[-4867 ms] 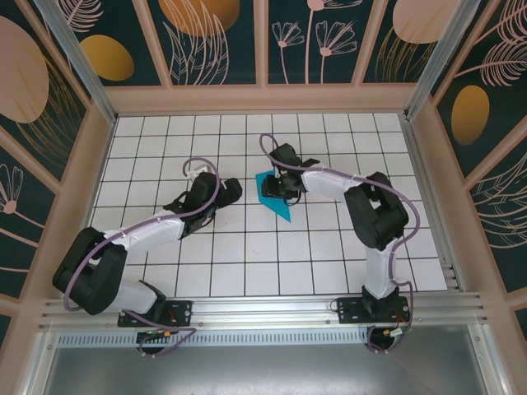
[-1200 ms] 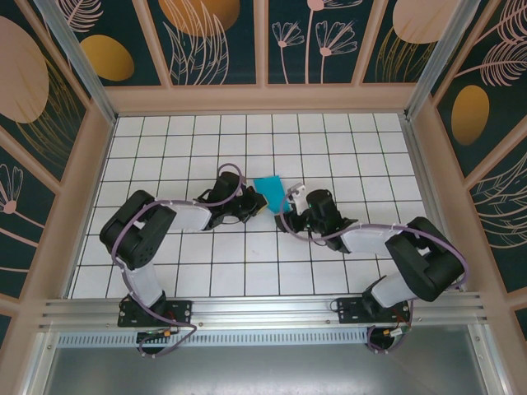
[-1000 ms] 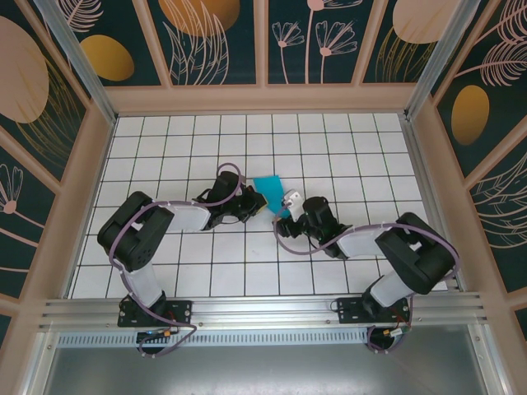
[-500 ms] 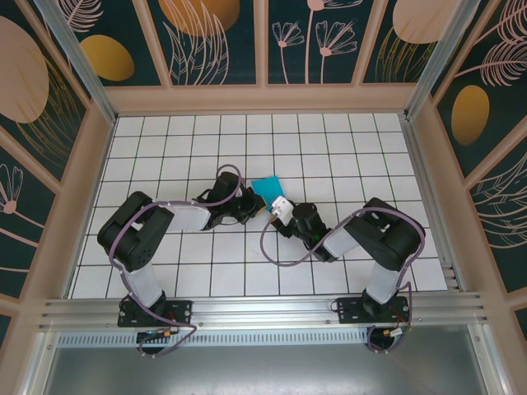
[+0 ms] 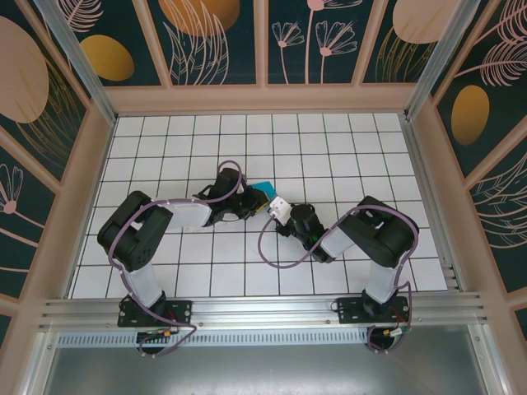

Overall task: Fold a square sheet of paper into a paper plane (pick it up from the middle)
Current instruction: Fold the wing for the fifth time at the center of the table.

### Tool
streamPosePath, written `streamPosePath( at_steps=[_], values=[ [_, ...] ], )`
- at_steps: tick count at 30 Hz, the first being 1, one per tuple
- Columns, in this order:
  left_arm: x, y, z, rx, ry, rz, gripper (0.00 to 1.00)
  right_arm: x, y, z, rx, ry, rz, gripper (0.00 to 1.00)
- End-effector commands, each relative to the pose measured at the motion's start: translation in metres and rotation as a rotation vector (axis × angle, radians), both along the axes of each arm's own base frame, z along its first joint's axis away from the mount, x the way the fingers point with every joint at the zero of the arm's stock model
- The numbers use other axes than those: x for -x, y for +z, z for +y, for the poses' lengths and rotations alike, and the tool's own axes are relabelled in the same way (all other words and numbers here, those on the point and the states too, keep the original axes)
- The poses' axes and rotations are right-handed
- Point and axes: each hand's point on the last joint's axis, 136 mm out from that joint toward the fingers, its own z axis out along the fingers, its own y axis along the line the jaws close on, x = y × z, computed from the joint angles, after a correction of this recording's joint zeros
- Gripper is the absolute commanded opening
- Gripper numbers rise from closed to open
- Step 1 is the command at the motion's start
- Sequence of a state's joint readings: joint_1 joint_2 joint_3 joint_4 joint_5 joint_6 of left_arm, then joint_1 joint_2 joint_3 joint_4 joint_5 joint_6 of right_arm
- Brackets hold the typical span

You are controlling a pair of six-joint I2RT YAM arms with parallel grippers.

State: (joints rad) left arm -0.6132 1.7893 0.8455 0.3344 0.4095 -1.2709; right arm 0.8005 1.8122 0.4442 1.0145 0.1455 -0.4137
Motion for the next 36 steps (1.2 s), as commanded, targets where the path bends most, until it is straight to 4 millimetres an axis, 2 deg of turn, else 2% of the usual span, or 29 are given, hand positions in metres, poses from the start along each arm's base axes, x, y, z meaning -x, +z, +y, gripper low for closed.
streamPosePath(
  at_steps=[1, 5, 8, 9, 10, 17, 24, 29, 36],
  values=[
    [-0.008, 0.009, 0.008, -0.013, 0.006, -0.019, 0.28, 0.001, 0.011, 0.006, -0.04, 0.019, -0.014, 0.17],
    [-0.016, 0.019, 0.023, -0.035, 0.027, -0.053, 0.38, 0.006, 0.011, 0.01, -0.067, 0.041, 0.028, 0.17],
    [-0.018, 0.017, 0.03, -0.061, 0.029, -0.059, 0.46, 0.009, 0.011, 0.013, -0.085, 0.062, 0.059, 0.18],
    [-0.019, 0.028, 0.03, -0.051, 0.026, -0.085, 0.48, 0.009, 0.011, 0.014, -0.094, 0.069, 0.075, 0.18],
    [-0.018, 0.028, 0.032, -0.055, 0.027, -0.088, 0.5, 0.008, 0.011, 0.013, -0.101, 0.061, 0.087, 0.19],
    [-0.022, 0.041, 0.047, -0.09, 0.075, -0.174, 0.59, 0.012, 0.006, 0.017, -0.213, 0.092, 0.29, 0.14],
    [-0.018, 0.05, 0.057, -0.084, 0.103, -0.252, 0.62, 0.015, 0.012, 0.021, -0.347, 0.105, 0.48, 0.09],
    [-0.012, 0.044, 0.056, -0.054, 0.089, -0.267, 0.63, 0.013, 0.014, 0.021, -0.412, 0.094, 0.602, 0.06],
    [-0.005, 0.036, 0.049, 0.008, 0.052, -0.28, 0.61, 0.01, 0.01, 0.019, -0.465, 0.072, 0.776, 0.08]
  ],
)
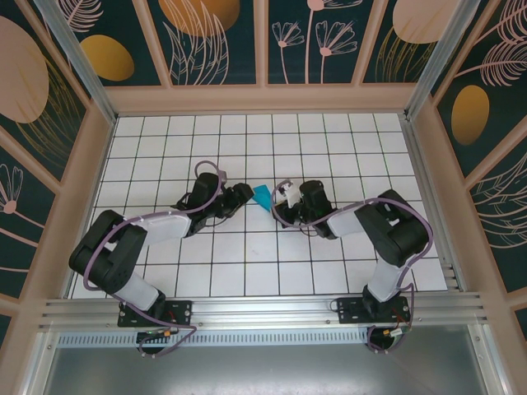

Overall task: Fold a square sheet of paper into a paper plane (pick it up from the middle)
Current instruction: Fold the wing for the fifth time at the center of the table.

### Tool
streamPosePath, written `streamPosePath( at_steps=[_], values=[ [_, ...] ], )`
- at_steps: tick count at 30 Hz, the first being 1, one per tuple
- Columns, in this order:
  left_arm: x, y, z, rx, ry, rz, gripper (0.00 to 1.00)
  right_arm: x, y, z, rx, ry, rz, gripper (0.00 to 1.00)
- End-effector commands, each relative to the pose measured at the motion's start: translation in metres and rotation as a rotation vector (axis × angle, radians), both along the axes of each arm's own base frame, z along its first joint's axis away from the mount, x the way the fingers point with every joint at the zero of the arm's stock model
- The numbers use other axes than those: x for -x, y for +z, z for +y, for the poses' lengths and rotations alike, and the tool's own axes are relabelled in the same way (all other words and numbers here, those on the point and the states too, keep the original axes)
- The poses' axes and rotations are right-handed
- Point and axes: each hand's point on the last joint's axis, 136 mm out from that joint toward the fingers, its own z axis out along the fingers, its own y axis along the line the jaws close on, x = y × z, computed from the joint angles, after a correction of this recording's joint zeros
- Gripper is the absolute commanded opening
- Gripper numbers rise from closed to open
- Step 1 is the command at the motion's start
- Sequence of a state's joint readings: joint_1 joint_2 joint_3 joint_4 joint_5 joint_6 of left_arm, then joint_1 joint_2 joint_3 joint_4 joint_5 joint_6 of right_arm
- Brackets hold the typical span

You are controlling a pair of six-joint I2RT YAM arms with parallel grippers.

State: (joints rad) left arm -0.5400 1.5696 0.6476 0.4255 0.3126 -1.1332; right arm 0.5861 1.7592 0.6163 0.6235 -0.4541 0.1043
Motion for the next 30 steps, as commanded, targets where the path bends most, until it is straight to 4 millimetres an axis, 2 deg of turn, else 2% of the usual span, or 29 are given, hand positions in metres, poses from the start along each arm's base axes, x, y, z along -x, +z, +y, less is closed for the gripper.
streamPosePath(
  at_steps=[1, 14, 15, 16, 20, 24, 26, 30],
  values=[
    [-0.002, 0.006, -0.007, 0.058, -0.035, -0.055, 0.6, 0.008, 0.002, 0.006, -0.056, 0.031, 0.125, 0.08],
    [-0.001, -0.001, -0.031, 0.124, -0.119, -0.051, 0.4, 0.012, -0.011, 0.003, -0.075, 0.002, 0.268, 0.14],
    [-0.002, 0.002, -0.033, 0.131, -0.129, -0.061, 0.39, 0.014, -0.013, 0.003, -0.075, 0.003, 0.279, 0.15],
    [-0.001, -0.007, -0.036, 0.122, -0.135, -0.042, 0.39, 0.014, -0.015, 0.003, -0.073, 0.0, 0.288, 0.15],
    [-0.002, -0.012, -0.044, 0.124, -0.158, -0.029, 0.35, 0.016, -0.024, 0.0, -0.058, -0.014, 0.319, 0.15],
    [-0.004, -0.013, -0.051, 0.138, -0.176, -0.028, 0.34, 0.017, -0.025, 0.001, -0.064, -0.012, 0.33, 0.15],
    [-0.006, -0.013, -0.054, 0.142, -0.18, -0.029, 0.33, 0.009, -0.022, -0.006, -0.083, -0.037, 0.336, 0.15],
    [-0.008, -0.013, -0.057, 0.141, -0.185, -0.031, 0.32, 0.007, -0.022, -0.005, -0.098, -0.038, 0.362, 0.13]
  ],
)
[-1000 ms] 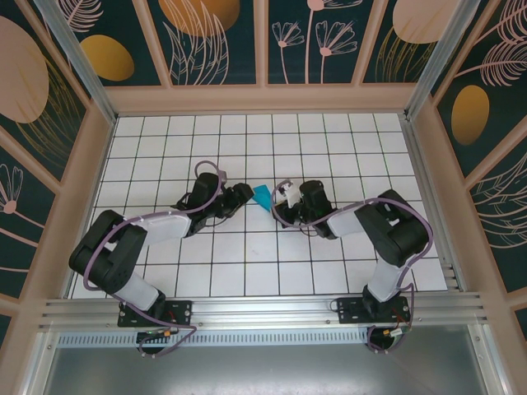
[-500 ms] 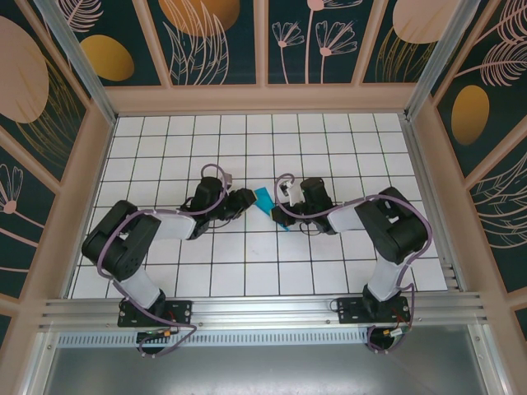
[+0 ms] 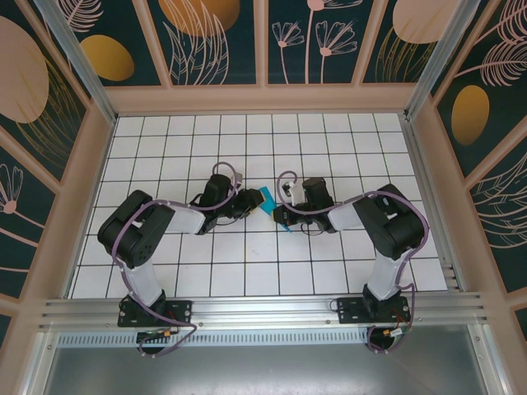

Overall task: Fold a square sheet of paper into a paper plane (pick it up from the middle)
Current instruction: Fold the wing for the fifth time at the center of the table.

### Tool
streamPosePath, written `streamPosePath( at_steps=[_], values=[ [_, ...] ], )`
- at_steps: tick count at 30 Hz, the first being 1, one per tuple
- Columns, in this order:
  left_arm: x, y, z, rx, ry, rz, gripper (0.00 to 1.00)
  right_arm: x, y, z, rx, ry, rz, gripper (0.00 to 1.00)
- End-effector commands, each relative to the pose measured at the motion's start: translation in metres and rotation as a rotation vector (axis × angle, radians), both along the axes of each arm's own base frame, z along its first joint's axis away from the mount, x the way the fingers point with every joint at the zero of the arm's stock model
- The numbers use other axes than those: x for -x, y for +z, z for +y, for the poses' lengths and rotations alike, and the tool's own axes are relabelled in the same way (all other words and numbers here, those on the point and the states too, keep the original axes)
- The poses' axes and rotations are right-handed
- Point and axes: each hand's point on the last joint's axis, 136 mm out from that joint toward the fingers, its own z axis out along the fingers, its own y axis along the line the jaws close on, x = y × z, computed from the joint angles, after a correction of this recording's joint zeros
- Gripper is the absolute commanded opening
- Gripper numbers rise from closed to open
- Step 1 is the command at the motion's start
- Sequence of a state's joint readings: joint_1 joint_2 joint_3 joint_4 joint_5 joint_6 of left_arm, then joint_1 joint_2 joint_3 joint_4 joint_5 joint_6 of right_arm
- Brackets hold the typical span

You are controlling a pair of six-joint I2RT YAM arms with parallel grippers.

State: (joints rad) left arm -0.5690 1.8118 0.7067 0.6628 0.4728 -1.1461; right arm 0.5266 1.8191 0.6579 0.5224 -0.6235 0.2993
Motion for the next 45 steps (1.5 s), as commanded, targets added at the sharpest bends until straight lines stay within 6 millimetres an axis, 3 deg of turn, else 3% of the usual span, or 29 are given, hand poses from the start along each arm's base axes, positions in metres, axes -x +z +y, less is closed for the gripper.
streamPosePath(
  at_steps=[1, 22, 45],
  values=[
    [-0.005, 0.011, -0.011, 0.038, -0.026, -0.035, 0.32, -0.002, -0.004, 0.0, -0.016, -0.007, 0.06, 0.12],
    [0.0, -0.001, -0.017, 0.025, -0.076, -0.065, 0.28, -0.003, 0.005, -0.001, -0.151, -0.022, 0.262, 0.02],
    [-0.002, -0.023, -0.026, -0.006, -0.102, -0.055, 0.2, -0.005, -0.022, -0.01, -0.089, -0.087, 0.376, 0.0]
  ],
)
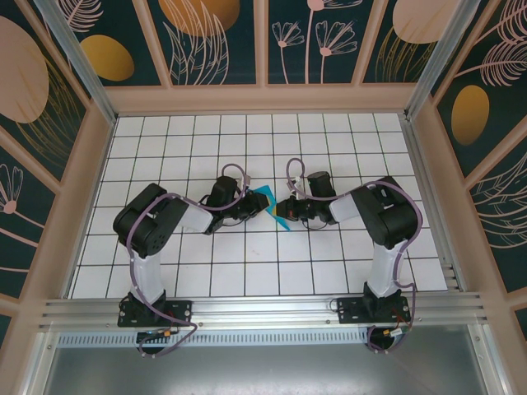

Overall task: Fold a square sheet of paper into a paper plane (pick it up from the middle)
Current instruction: Fold the wing for the fifth time at the center of the table.

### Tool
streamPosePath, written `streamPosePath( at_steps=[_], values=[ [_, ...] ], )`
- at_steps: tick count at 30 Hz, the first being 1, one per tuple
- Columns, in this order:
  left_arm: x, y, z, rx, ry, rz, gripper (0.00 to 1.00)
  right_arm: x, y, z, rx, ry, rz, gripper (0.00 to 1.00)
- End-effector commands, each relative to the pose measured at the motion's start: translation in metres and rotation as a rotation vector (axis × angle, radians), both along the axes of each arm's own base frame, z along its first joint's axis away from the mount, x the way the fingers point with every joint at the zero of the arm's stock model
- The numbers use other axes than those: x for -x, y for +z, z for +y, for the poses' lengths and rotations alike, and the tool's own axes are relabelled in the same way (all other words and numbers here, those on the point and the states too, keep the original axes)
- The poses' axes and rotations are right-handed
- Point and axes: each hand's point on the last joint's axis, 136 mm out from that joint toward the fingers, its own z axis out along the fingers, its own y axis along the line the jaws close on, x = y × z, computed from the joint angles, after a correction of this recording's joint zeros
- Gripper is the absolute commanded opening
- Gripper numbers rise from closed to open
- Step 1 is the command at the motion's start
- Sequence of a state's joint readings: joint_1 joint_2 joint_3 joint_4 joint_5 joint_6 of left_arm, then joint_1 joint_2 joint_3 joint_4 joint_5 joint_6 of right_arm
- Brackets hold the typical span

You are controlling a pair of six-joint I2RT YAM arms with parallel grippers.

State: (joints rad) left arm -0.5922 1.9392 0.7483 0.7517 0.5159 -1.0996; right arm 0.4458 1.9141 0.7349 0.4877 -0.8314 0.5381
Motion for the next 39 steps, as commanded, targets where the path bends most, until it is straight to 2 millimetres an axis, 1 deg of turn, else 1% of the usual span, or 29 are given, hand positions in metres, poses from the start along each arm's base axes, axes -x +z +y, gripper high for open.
streamPosePath(
  at_steps=[1, 9, 14, 18, 22, 24, 27, 33, 39],
  values=[
    [-0.002, -0.004, -0.005, -0.012, -0.019, -0.022, 0.2, 0.002, -0.021, -0.007, 0.057, -0.022, 0.068, 0.0],
    [-0.002, -0.019, -0.003, -0.043, -0.011, 0.003, 0.19, 0.004, -0.024, -0.008, 0.066, -0.015, 0.081, 0.0],
    [-0.002, -0.028, 0.001, -0.071, 0.003, 0.024, 0.19, 0.004, -0.024, -0.009, 0.087, -0.008, 0.079, 0.05],
    [-0.002, -0.039, 0.006, -0.115, 0.021, 0.058, 0.17, 0.001, -0.019, -0.009, 0.103, 0.0, 0.064, 0.1],
    [0.0, -0.051, 0.011, -0.167, 0.031, 0.095, 0.15, 0.001, -0.003, -0.005, 0.082, 0.038, 0.029, 0.18],
    [0.002, -0.056, 0.012, -0.184, 0.03, 0.111, 0.15, 0.001, 0.003, -0.006, 0.089, 0.053, 0.01, 0.21],
    [0.004, -0.062, 0.015, -0.204, 0.029, 0.128, 0.15, 0.0, 0.007, -0.009, 0.107, 0.06, -0.001, 0.21],
    [0.006, -0.07, 0.017, -0.225, 0.035, 0.157, 0.15, 0.004, 0.014, -0.013, 0.128, 0.066, -0.028, 0.23],
    [0.005, -0.078, 0.018, -0.257, 0.035, 0.188, 0.14, 0.011, 0.012, -0.017, 0.194, 0.101, -0.098, 0.26]
  ],
)
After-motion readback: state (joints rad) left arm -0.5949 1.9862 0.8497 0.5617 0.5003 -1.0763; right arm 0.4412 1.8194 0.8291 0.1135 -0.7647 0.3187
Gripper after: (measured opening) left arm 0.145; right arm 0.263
